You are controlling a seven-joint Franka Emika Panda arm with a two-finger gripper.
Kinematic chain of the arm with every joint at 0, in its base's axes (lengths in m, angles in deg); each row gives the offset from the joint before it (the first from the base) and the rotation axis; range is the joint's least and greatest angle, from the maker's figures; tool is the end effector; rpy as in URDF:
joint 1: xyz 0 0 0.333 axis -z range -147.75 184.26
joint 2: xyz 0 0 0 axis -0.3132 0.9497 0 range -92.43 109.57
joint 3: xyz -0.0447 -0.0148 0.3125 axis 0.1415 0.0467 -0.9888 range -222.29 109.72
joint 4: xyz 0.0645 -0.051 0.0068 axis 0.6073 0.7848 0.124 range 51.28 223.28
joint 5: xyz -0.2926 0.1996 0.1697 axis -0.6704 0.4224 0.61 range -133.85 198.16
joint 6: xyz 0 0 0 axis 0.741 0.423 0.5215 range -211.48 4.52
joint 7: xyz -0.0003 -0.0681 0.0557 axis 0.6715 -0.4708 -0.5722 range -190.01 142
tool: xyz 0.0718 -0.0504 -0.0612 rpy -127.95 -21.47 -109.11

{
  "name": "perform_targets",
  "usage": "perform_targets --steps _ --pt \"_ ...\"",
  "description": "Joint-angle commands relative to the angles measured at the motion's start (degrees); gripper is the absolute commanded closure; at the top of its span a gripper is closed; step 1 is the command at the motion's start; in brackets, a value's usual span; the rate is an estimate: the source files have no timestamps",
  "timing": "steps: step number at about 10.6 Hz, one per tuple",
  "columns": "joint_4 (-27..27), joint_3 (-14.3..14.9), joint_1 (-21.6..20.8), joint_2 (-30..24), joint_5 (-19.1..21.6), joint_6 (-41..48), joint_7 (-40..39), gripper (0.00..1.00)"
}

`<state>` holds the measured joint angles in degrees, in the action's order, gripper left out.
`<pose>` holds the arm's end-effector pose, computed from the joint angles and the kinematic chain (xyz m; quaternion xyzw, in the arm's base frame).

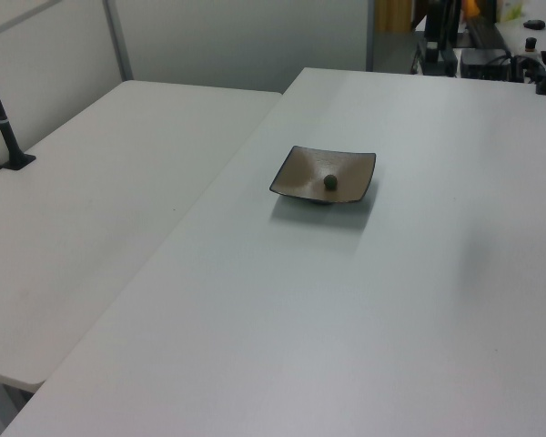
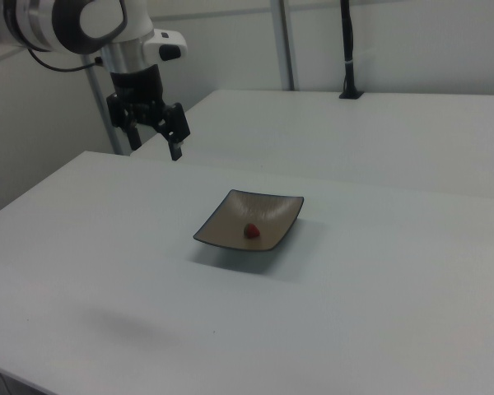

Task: Strawberries on a ceramic plate

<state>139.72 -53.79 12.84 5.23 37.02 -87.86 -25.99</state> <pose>0.5377 0.0355 0.6388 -0.9979 -0.0425 -0.0196 0.0438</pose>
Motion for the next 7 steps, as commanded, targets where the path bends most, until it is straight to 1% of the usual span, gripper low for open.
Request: perform_targets --steps 1,7 --pt "0.99 0.14 -0.04 0.44 -0.64 -5.73 0.93 0.00" --pt "1.26 0.05 -0.30 0.62 -0.65 -5.83 0.58 0.00"
